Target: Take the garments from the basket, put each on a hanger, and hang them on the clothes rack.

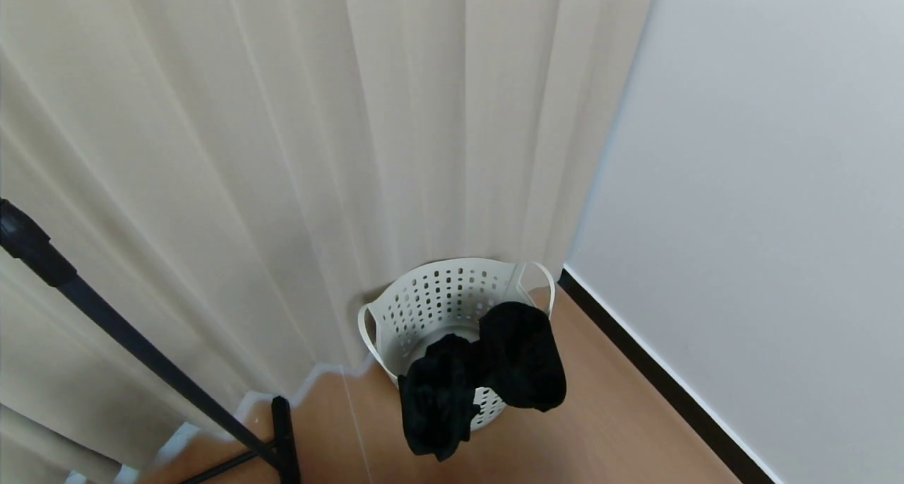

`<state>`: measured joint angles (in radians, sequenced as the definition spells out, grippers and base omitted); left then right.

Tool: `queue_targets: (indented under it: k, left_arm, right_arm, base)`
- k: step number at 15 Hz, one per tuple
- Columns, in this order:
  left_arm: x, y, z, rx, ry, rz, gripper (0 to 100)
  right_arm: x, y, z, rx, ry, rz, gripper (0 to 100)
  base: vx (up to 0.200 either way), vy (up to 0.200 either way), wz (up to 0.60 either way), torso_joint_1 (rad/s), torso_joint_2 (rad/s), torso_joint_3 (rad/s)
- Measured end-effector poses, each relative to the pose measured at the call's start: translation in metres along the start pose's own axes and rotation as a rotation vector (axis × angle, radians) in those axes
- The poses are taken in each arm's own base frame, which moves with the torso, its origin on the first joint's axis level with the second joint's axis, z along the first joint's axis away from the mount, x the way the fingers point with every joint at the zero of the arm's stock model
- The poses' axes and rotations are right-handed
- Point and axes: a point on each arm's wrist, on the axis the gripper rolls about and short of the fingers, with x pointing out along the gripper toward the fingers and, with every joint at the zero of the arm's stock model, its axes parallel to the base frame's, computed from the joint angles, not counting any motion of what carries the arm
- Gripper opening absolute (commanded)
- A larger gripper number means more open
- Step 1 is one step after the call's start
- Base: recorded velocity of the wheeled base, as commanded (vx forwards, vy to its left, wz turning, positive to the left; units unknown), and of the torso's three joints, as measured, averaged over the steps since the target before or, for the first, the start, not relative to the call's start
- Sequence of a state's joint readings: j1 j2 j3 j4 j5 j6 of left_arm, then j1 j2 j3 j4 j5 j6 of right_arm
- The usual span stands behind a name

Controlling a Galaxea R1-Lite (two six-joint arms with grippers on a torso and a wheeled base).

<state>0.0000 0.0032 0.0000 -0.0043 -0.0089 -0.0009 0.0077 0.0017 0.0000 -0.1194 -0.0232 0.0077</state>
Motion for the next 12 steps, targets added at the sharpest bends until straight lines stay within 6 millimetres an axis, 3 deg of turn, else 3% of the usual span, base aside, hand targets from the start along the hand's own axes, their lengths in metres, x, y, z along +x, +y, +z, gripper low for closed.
queue_targets:
  k: [12]
  left_arm:
    - [0.0000,0.0000,0.0000,-0.002,0.000,0.000,100]
  right_arm:
    - [0.0000,0.0000,0.0000,0.000,0.000,-0.001,100]
  base:
    - [0.000,0.000,0.00,0.003,0.00,-0.198]
